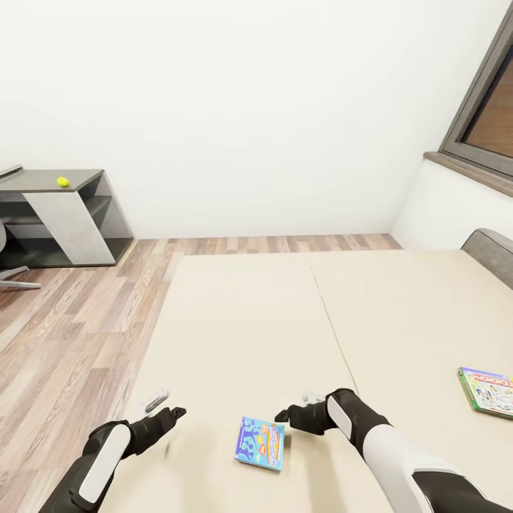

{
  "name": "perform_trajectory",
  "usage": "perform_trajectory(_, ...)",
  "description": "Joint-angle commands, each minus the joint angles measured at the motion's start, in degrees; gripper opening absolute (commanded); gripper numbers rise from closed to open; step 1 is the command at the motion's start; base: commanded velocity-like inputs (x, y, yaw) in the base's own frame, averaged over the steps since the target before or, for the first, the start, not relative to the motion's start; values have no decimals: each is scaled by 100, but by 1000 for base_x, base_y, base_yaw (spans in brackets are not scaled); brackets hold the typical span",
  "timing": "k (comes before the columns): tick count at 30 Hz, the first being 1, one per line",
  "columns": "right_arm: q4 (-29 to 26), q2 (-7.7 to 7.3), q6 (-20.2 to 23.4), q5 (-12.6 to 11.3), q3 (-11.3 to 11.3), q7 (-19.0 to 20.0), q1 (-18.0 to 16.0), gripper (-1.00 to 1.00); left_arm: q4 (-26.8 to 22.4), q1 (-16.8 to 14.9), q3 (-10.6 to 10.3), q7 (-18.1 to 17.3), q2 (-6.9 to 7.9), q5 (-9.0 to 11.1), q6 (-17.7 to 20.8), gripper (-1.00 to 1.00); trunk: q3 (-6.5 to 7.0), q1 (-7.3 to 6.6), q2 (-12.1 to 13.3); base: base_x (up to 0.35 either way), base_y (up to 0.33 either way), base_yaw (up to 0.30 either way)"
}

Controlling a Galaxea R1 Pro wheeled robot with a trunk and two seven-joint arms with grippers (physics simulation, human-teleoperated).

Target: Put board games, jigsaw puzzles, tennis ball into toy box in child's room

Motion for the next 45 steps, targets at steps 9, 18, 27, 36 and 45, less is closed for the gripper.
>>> perform_trajectory(9, 27, 26, 51, -25, -18, -11, 18, 100, -8, -2, 2, 48, 1, 60, 22, 100, -5, 0, -2, 0, 0, 0)
perform_trajectory(18, 41, 79, 55, -19, -17, -11, 75, 100, -6, -2, 2, 48, 1, 60, 22, 100, -5, 0, -2, 0, 0, 0)
perform_trajectory(27, 47, 113, 58, -18, -17, -11, 112, 100, -5, -2, 3, 48, 3, 55, 22, 100, -5, 0, -2, 0, 0, 0)
perform_trajectory(36, 48, 139, 63, -18, -17, -11, 148, 100, -4, -2, 15, 48, 2, 54, 22, 100, -5, 0, -2, 0, 0, 0)
perform_trajectory(45, 49, 181, 64, -18, -17, -11, 170, 100, -1, 1, 25, 48, 1, 54, 22, 100, -5, 0, -2, 0, 0, 0)
